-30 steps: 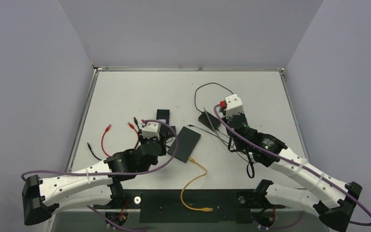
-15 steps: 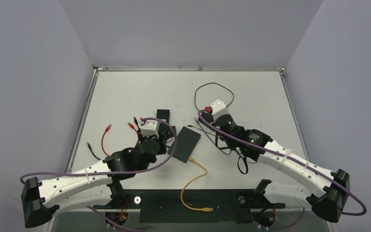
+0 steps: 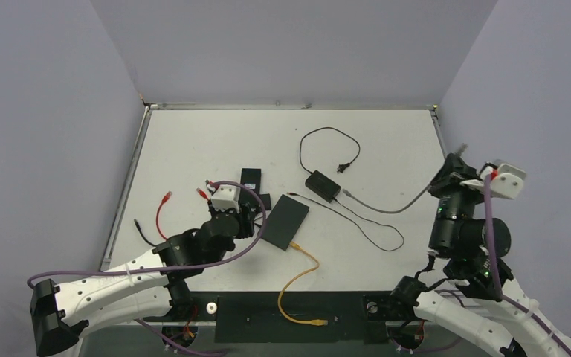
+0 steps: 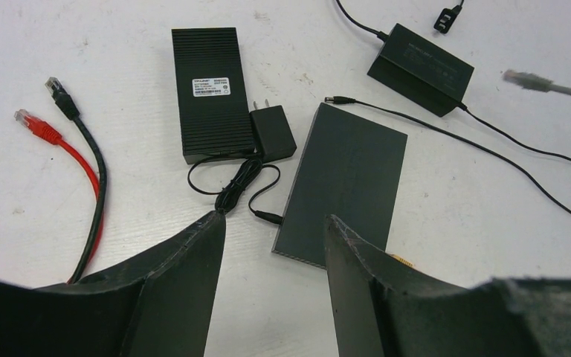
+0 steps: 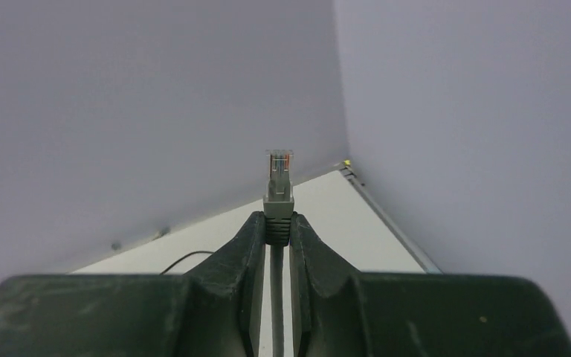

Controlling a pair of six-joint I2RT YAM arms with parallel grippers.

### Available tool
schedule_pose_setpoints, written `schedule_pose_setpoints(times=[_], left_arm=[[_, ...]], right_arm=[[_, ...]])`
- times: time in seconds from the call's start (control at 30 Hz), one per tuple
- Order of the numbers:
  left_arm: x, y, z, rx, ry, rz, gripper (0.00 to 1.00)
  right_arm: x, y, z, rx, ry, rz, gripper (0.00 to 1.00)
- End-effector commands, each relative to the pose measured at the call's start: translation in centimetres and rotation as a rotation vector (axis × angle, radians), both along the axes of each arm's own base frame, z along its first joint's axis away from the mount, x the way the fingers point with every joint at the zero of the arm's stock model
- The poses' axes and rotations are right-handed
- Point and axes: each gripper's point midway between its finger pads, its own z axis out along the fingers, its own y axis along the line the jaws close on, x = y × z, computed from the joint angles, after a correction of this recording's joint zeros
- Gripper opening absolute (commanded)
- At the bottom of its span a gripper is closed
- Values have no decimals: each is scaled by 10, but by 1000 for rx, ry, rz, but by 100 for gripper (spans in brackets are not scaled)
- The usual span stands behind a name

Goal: Insert the plug into the switch port
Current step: Insert the connector into the switch port.

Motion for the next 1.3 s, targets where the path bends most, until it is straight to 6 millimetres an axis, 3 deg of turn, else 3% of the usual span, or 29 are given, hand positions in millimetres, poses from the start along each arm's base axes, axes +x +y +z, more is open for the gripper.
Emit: schedule_pose_setpoints(times=[0.0, 0.1, 0.17, 0.27, 0.37, 0.4, 0.57, 0.63, 1.07, 1.27], left_arm=[[3, -5, 12, -64, -24, -6, 49], [3, -8, 11, -60, -21, -19, 49], [4, -11, 9, -57, -15, -30, 49], [6, -15, 7, -57, -7, -41, 49], [7, -18, 5, -60, 1, -50, 49], [7, -18, 4, -59, 4, -50, 49], [9, -17, 0, -64, 20, -50, 49], [10, -16, -3, -71, 34, -47, 49], [29, -20, -22, -178, 143, -65, 49], [42, -23, -41, -197, 213, -59, 49]], right_arm=[[-25, -53, -13, -63, 117, -307, 0], [-26, -56, -23, -213, 227, -359, 0], [-19, -47, -33, -337, 302, -351, 0], [9, -11, -51, -508, 385, -211, 0], [26, 24, -92, -639, 496, -28, 0], [34, 44, -110, -681, 533, 75, 0], [41, 108, -186, -802, 732, 446, 0], [39, 123, -206, -812, 786, 529, 0], [20, 179, -282, -693, 980, 873, 0], [17, 188, -311, -666, 1092, 899, 0]])
